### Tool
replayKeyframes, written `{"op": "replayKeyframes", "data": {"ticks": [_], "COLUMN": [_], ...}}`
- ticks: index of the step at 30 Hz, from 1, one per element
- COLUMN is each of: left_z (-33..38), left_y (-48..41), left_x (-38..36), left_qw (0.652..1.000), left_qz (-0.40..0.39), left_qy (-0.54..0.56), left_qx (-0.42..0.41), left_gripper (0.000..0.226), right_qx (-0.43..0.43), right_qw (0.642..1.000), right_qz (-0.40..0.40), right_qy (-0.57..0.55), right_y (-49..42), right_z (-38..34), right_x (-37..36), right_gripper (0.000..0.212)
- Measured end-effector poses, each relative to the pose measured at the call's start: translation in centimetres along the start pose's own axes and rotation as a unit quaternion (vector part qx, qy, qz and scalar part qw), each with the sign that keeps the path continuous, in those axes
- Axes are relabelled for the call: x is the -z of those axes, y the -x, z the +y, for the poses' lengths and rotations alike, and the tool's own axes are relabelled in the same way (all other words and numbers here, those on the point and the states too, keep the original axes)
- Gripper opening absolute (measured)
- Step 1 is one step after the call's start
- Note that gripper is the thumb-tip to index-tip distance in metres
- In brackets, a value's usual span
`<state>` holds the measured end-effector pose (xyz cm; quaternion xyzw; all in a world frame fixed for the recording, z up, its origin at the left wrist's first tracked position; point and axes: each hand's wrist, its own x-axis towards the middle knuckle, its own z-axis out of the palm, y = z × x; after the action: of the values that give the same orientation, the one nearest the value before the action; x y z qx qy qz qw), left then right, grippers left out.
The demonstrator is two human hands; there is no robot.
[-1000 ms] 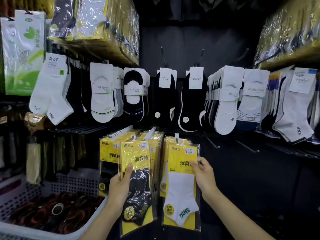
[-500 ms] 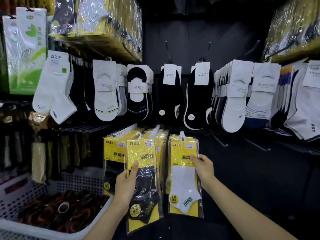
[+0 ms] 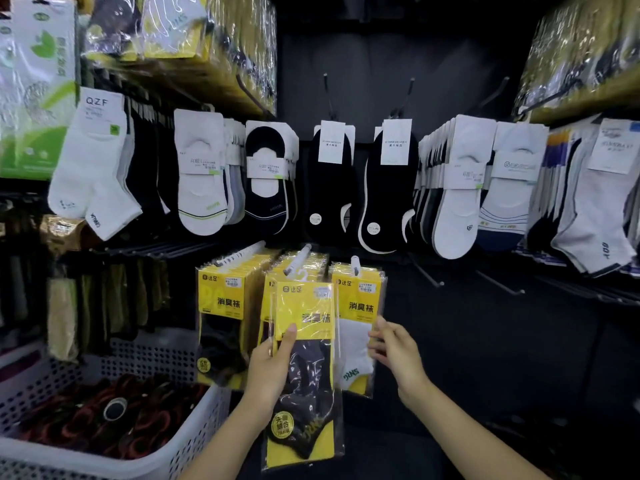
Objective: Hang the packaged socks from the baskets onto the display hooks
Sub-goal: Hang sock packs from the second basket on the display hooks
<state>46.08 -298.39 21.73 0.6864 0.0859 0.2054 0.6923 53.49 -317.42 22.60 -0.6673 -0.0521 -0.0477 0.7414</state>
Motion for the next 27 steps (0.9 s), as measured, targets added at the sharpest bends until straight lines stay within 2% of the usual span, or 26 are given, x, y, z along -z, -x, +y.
{"op": "replayKeyframes", "data": {"ticks": [2,4,9,13,18,27], "left_z": [0.3,0.8,1.2,1.5,1.9,1.2], "left_y": [0.6,1.3,2.2,2.1,1.8,-0.1], "left_x": [-1.3,-2.5,-4.0,-4.4,-4.9,-5.0], "left_qw": [1.000,0.998,0.993,0.993,0.992,0.993], "left_qz": [-0.026,-0.043,-0.101,-0.095,-0.116,-0.094], "left_qy": [0.002,-0.005,-0.006,-0.019,-0.017,-0.037], "left_qx": [-0.013,-0.040,-0.060,-0.064,-0.048,-0.063], "left_gripper": [0.045,0.030,0.025,0.013,0.045,0.059], "right_qx": [-0.004,-0.002,0.084,0.120,0.113,0.105], "right_qw": [0.998,0.995,0.993,0.992,0.993,0.994], "right_qz": [-0.058,-0.093,-0.072,-0.041,-0.004,-0.005], "right_qy": [-0.004,-0.017,-0.043,-0.027,-0.016,0.032], "right_y": [1.2,2.2,3.7,3.6,2.0,-1.0], "right_z": [-0.8,-1.3,-2.1,-2.4,-2.9,-3.2], "right_x": [-0.7,-1.1,-0.4,0.6,1.5,-0.6], "right_gripper": [0.024,0.026,0.021,0.017,0.013,0.015]}}
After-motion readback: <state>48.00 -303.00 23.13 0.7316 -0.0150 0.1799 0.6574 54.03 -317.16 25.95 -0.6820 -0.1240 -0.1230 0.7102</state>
